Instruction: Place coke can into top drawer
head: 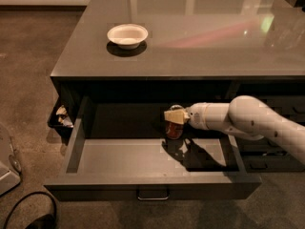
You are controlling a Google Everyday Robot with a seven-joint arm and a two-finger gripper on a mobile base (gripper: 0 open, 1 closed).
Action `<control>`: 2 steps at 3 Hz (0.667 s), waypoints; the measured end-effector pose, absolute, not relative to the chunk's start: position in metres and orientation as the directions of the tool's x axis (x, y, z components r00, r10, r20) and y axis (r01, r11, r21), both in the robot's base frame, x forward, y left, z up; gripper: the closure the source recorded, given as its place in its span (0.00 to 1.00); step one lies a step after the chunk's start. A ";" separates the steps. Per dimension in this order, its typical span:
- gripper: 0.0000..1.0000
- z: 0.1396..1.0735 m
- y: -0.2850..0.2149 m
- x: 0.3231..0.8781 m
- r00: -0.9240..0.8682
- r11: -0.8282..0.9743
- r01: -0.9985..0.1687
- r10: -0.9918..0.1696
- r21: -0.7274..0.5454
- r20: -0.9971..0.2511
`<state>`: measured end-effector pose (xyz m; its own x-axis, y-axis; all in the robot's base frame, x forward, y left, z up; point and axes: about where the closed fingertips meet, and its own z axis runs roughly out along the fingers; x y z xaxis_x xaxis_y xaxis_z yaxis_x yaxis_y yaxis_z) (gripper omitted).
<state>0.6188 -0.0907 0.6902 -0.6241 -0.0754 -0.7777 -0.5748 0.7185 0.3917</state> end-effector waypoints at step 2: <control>0.36 0.673 -0.093 0.636 -0.630 0.772 -0.492 0.005 0.403 -0.777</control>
Offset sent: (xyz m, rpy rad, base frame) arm 0.0459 -0.0289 -0.0390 0.0775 -0.0270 -0.3511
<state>0.6358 -0.0931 0.6728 -0.6300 0.0045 -0.7766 -0.4915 0.7719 0.4032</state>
